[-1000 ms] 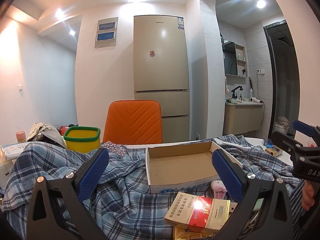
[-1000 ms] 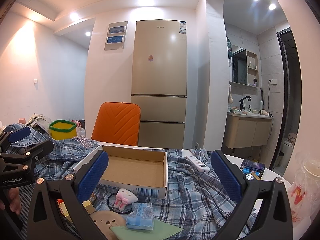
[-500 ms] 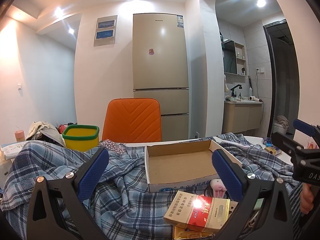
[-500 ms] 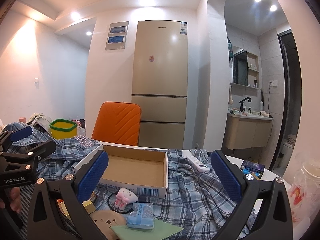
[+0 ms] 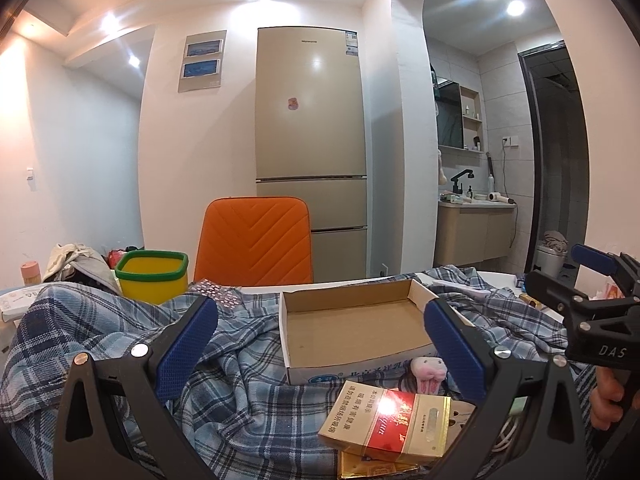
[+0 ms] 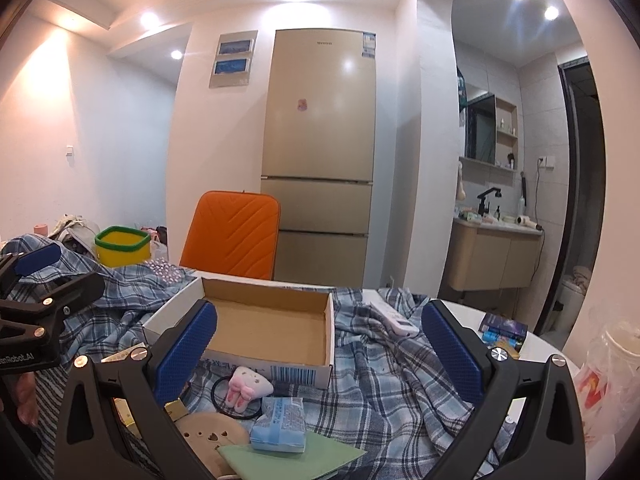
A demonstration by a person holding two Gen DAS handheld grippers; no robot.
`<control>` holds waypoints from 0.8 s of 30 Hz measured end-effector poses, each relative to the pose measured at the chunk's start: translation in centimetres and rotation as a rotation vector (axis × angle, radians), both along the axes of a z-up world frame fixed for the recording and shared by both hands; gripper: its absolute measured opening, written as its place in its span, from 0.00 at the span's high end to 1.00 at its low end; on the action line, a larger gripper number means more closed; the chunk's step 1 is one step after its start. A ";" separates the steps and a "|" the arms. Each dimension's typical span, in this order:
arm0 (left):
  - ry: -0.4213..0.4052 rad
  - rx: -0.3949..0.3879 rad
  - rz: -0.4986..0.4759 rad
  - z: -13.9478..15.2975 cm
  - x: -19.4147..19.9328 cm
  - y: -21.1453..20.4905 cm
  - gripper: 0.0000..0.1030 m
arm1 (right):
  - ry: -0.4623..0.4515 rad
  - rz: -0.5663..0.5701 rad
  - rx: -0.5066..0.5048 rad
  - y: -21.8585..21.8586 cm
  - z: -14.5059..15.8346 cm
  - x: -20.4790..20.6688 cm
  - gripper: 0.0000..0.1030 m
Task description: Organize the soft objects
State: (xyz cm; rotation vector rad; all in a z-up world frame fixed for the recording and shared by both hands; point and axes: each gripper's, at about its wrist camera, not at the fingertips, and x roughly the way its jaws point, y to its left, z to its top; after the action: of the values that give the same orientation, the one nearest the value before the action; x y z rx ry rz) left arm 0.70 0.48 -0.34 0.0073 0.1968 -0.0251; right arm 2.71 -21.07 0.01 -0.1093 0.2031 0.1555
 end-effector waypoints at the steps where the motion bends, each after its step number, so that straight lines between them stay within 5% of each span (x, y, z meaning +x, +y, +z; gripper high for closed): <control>1: 0.003 -0.001 0.003 0.0 0.0 0.0 0.00 | 0.002 0.001 0.001 -0.1 0.0 0.0 0.00; 24: 0.043 -0.020 -0.046 0.0 0.5 0.1 0.00 | 0.078 0.016 0.019 -0.5 -0.5 1.0 0.00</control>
State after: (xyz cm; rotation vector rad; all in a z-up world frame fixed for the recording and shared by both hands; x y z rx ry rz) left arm 1.20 0.60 -0.31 -0.0091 0.2398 -0.0732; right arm 3.69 -21.59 -0.50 -0.0859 0.2785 0.1778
